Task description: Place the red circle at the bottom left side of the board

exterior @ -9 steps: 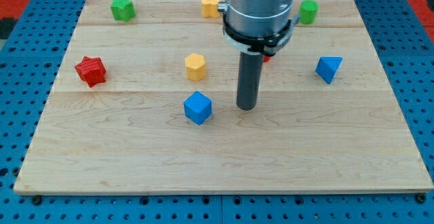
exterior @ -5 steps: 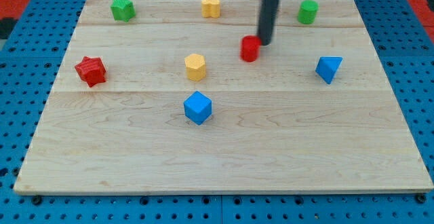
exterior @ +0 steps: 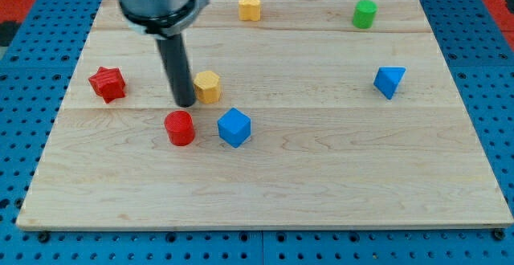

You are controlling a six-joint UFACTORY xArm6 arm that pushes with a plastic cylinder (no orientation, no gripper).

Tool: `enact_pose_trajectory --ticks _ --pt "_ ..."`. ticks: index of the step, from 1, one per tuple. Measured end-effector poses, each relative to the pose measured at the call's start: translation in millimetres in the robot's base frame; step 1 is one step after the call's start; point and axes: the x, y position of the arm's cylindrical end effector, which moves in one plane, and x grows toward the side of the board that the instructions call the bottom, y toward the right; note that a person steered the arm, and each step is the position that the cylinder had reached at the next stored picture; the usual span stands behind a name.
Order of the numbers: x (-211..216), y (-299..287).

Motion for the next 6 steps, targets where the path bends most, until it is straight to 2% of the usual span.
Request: enact_pose_trajectory --ticks 1,2,3,6 --pt "17 30" --pt "53 -23" --pt "68 -60" --pt "68 -66"
